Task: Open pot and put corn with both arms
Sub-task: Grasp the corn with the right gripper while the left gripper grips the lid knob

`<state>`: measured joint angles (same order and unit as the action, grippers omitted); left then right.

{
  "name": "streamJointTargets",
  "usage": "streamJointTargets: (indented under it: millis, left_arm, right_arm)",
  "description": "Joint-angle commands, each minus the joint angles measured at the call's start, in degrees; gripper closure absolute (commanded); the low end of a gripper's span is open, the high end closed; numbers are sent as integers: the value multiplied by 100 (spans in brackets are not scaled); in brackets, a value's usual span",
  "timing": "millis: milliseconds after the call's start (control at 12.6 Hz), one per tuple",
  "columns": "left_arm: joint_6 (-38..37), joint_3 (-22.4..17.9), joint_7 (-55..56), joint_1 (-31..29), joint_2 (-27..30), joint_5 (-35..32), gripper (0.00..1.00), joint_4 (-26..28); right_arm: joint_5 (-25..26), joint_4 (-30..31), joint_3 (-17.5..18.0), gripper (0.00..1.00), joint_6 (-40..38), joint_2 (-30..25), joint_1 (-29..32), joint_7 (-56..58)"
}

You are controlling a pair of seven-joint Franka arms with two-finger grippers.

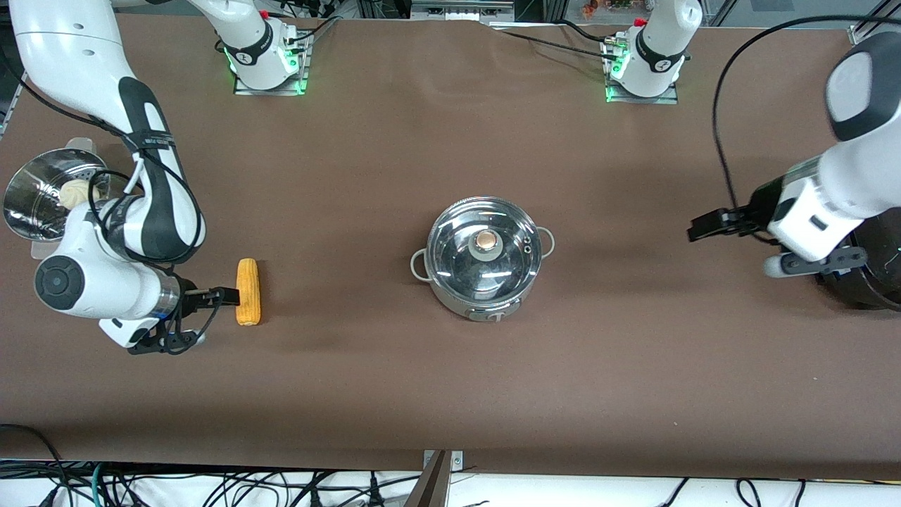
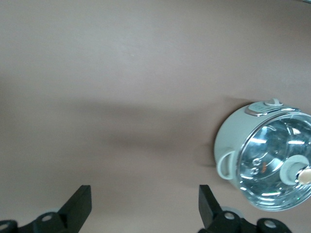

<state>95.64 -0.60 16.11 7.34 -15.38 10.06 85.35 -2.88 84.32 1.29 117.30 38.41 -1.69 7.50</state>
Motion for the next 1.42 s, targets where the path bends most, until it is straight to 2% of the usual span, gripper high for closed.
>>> streamJointTargets:
  millis: [0, 158, 316, 633, 870, 949, 1186, 1344]
  left_arm:
    - [305, 243, 1021, 416, -324, -3, 3, -133]
    - [569, 506, 2039, 864, -614, -476, 3, -167]
    - [824, 622, 2798, 1180, -851, -575, 3, -247]
    - [825, 622, 3721, 1813, -1641, -934, 2, -1071]
    - [903, 578, 3847, 2174, -2283, -1006, 1, -1625]
    - [965, 578, 3847, 2245, -2381, -1041, 1, -1714]
    - [1097, 596, 3855, 2430, -2549, -1199, 1, -1767]
    - [1141, 622, 3820, 2474, -2610, -1199, 1, -1759]
  right_arm:
    - [-90, 646, 12, 0, 573, -149, 2, -21]
    - [-81, 927, 29, 0, 915, -158, 2, -21]
    - [-90, 1287, 47, 0, 1337, -193, 2, -21]
    - [-107, 1464, 126, 0, 1444, -193, 2, -108]
    - [-107, 1675, 144, 0, 1751, -193, 2, -188]
    - [-99, 1693, 144, 5, 1813, -176, 2, -188]
    - [-107, 1693, 222, 82, 1744, -167, -6, -188]
    - [-99, 1667, 223, 99, 1726, -193, -6, -179]
